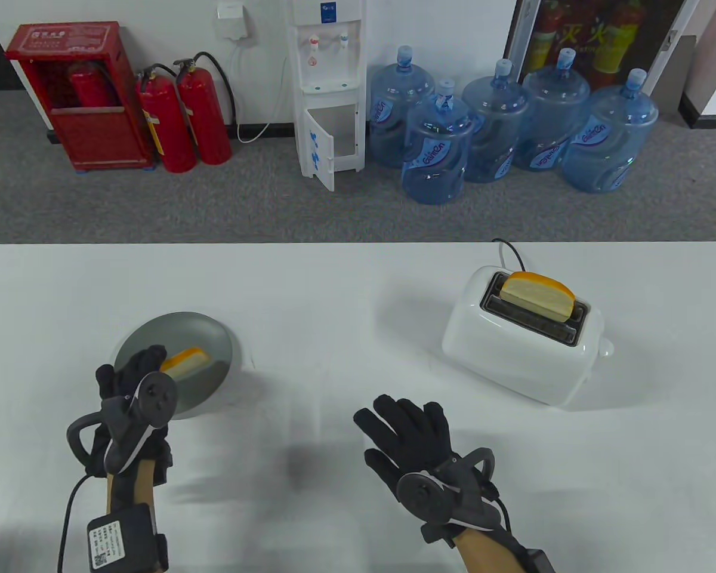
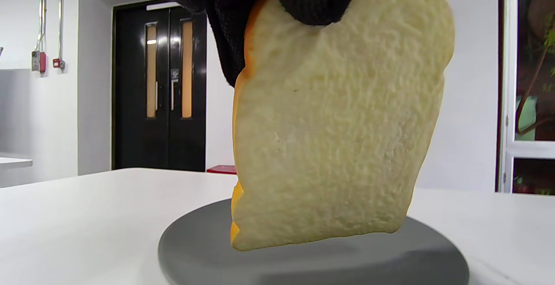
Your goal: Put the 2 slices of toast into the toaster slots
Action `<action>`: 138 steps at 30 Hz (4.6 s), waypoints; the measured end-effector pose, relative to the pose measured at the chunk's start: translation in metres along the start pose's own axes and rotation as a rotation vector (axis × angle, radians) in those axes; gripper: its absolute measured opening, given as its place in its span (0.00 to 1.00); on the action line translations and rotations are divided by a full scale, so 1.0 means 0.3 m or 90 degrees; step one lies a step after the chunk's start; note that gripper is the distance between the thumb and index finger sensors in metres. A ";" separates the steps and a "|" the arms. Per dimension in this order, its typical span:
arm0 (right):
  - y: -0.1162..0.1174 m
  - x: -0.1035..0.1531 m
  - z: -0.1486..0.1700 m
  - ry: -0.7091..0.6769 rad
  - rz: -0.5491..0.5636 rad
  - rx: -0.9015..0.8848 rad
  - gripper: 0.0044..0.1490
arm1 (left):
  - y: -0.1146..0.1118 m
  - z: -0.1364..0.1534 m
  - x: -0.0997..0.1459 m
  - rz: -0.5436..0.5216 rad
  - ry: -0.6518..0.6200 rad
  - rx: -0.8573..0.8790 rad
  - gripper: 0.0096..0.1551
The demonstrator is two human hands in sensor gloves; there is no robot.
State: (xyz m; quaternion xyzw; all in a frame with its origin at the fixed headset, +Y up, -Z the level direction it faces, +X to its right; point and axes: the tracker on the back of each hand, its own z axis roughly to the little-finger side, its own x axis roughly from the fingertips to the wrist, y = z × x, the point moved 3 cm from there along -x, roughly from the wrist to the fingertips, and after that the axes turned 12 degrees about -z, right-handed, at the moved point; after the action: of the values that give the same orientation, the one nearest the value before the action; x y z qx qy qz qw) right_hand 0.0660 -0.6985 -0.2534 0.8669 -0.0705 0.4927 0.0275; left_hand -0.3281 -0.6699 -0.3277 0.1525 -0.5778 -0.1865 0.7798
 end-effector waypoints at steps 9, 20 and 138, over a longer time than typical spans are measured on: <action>-0.003 0.005 -0.008 -0.014 0.007 0.005 0.42 | 0.051 -0.021 0.024 -0.032 -0.039 0.042 0.26; -0.006 0.011 -0.026 -0.026 0.019 0.025 0.46 | 0.059 -0.047 0.063 -0.059 -0.082 0.079 0.25; -0.092 0.068 -0.116 -0.115 0.237 -0.035 0.37 | 0.126 -0.327 0.265 0.005 -0.254 0.153 0.46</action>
State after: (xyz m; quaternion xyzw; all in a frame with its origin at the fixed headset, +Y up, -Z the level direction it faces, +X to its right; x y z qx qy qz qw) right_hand 0.0507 -0.6691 -0.2175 0.8784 -0.2448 0.4078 -0.0467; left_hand -0.2088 -0.6716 -0.2714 0.2022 -0.7389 -0.1400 0.6273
